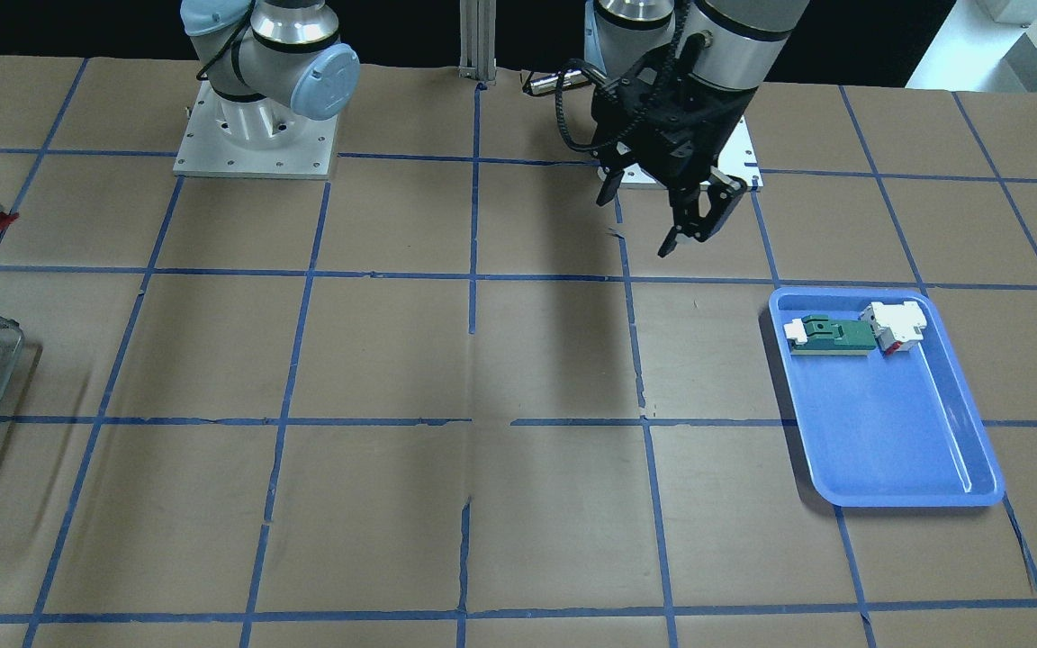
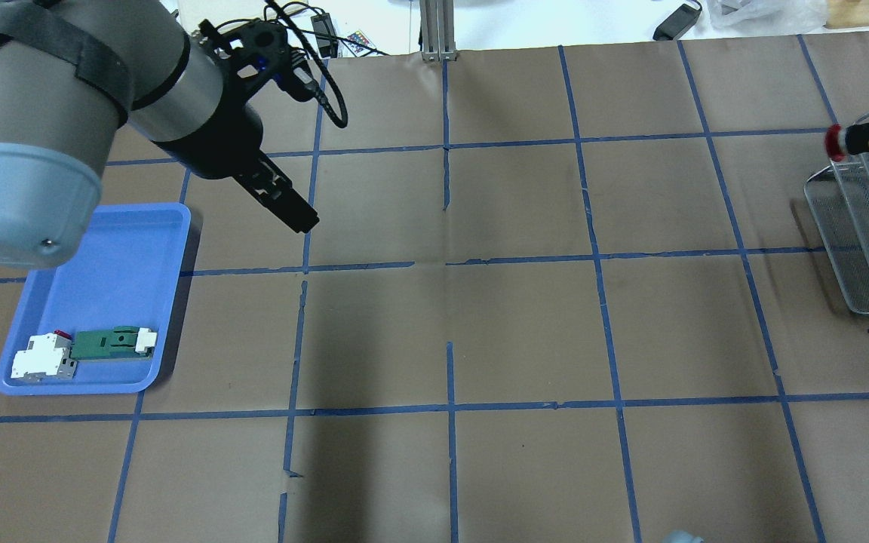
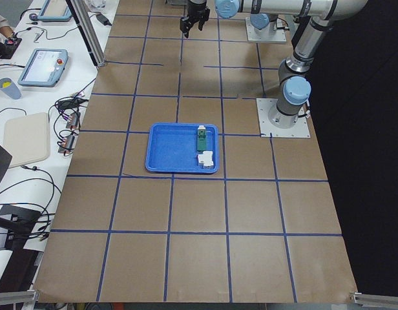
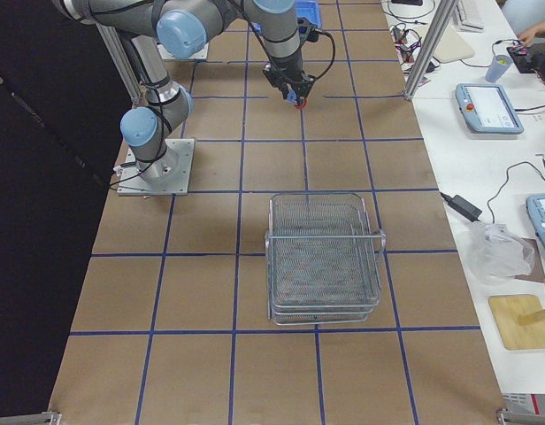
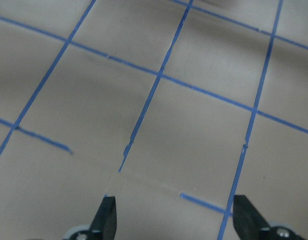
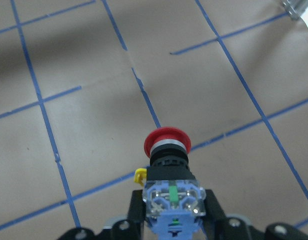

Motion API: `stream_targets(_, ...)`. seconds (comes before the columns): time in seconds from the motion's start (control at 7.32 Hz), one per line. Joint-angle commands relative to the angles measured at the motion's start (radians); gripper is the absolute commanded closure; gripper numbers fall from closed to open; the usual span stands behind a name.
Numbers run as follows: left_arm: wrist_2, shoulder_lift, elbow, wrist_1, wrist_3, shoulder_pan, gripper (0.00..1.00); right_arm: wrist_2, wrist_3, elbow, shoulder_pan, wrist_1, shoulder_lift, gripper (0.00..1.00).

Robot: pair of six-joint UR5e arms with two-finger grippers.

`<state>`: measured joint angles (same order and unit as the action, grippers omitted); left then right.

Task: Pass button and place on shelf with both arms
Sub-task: 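Carry the button with the right gripper over the wire mesh basket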

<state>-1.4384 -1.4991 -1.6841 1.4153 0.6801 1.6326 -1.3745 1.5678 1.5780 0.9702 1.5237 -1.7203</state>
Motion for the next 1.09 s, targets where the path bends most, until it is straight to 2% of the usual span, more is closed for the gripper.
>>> stream_targets(0.0, -0.023, 0.008, -0.002, 0.023, -0.178, -0.043, 0.0, -0.185, -0.009, -0.013, -0.077, 0.065, 0.055, 1.0)
stream_targets(0.14, -0.031, 0.016, -0.002, 0.084, -0.273, -0.049, 0.0, -0.255, -0.011, -0.024, -0.079, 0.091, 0.123, 1.0)
stream_targets(0.27, -0.039, 0.029, 0.0, 0.138, -0.277, -0.054, 0.0, -0.285, -0.023, -0.042, -0.08, 0.095, 0.186, 1.0)
stream_targets(0.41, -0.083, 0.031, -0.002, 0.12, -0.263, -0.056, 0.0, -0.366, -0.069, -0.07, -0.08, 0.095, 0.253, 1.0)
stream_targets(0.68, -0.085, 0.031, 0.001, 0.035, -0.263, -0.054, 0.0, -0.46, -0.147, -0.113, -0.08, 0.098, 0.338, 1.0)
stream_targets(0.96, -0.086, 0.031, -0.002, -0.024, -0.267, -0.056, 0.0, -0.462, -0.196, -0.113, -0.079, 0.099, 0.363, 1.0)
